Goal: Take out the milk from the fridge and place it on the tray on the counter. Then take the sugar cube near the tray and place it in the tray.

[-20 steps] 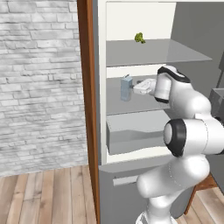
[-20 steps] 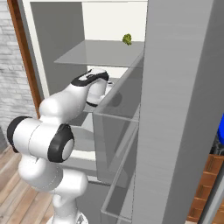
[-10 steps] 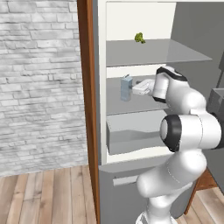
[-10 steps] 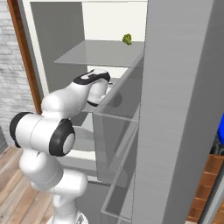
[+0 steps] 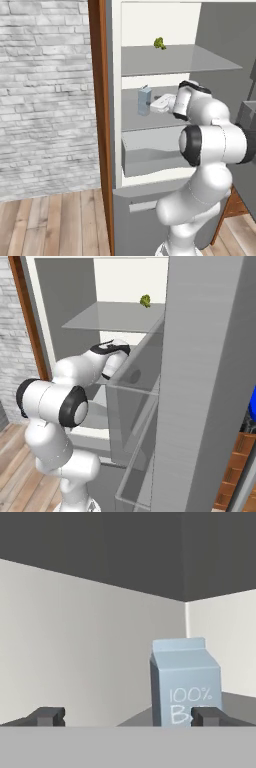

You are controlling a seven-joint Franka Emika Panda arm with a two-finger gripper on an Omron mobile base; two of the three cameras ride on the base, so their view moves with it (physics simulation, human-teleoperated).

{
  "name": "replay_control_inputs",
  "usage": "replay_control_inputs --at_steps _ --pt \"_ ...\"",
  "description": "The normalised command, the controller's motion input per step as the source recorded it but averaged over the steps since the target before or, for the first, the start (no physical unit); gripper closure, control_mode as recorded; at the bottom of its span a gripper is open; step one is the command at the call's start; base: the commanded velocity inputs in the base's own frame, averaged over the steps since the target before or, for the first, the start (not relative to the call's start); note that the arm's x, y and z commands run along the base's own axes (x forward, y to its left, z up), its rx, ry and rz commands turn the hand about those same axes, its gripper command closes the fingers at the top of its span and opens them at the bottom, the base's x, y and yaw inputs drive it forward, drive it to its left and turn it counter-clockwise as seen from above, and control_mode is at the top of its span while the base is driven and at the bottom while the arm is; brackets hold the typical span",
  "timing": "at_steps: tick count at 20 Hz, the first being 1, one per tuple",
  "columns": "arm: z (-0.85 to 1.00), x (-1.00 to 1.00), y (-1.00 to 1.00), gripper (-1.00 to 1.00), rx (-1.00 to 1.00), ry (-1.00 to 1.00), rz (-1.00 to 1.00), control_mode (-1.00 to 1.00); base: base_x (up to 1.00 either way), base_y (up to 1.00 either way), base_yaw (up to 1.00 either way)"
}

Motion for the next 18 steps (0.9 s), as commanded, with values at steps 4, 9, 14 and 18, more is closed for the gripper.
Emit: replay_control_inputs --at_steps 4,9,14,18 --pt "-0.06 0.18 0.0 -1.0 0.0 -0.03 0.0 -1.0 0.0 0.0 0.0" --pt "0.0 0.17 0.0 -1.0 0.0 -0.02 0.0 -1.0 0.0 0.0 0.0" --pt "0.0 0.17 -0.17 -1.0 0.04 0.0 0.04 -1.0 0.0 0.0 0.0" --pt "0.0 0.16 -0.12 -1.0 0.02 0.0 0.06 -1.0 0.0 0.0 0.0"
